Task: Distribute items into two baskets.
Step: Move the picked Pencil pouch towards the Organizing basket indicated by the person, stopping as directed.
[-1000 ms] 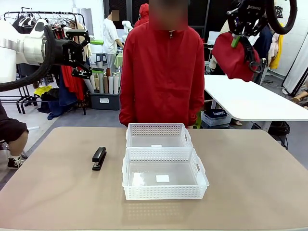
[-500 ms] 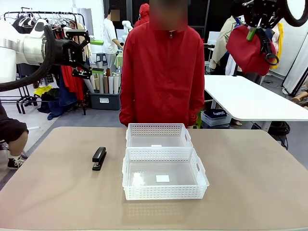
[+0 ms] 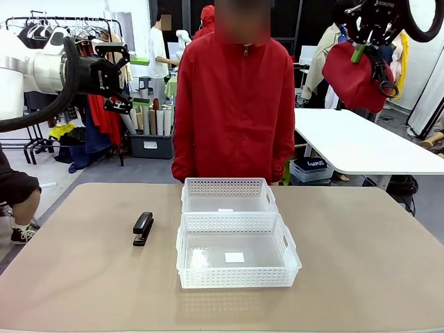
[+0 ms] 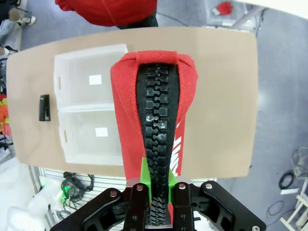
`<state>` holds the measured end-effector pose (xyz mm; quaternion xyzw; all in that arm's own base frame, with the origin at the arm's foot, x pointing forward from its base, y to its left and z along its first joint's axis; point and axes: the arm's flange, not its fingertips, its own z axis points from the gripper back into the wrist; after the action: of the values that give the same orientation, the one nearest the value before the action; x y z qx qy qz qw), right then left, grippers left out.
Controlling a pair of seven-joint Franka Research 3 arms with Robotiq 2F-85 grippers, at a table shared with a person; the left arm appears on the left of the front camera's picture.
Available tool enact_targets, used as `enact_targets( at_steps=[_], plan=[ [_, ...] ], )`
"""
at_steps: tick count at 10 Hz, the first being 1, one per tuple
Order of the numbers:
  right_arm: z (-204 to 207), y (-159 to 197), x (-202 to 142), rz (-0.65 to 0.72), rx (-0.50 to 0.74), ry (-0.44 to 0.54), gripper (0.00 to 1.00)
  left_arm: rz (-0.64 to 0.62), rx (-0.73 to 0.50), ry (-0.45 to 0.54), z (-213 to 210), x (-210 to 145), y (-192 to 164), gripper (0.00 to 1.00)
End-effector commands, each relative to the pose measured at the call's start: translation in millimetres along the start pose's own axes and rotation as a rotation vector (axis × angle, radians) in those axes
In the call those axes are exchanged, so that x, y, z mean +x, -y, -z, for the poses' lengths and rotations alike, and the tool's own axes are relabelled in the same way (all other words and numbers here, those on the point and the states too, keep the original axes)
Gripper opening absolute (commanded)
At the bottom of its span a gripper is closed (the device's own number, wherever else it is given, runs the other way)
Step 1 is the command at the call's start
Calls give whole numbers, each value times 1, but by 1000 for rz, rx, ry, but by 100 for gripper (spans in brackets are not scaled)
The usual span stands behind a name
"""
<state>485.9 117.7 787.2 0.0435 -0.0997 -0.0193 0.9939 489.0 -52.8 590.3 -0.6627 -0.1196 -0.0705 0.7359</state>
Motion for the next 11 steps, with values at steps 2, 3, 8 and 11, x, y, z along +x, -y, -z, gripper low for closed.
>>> enact_targets(
  at_steps=[2,3,8,11],
  plan=[
    [-2,-1,-1,0,0,5,0,5,-2,-1,-1,0,3,100],
    [-2,-1,-1,0,0,5,0,5,-2,-1,-1,0,3,100],
    [-2,-1,-1,0,0,5,0,5,-2,-1,-1,0,3,100],
    [-2,-1,-1,0,0,5,0,5,-2,-1,-1,0,3,100]
  ],
)
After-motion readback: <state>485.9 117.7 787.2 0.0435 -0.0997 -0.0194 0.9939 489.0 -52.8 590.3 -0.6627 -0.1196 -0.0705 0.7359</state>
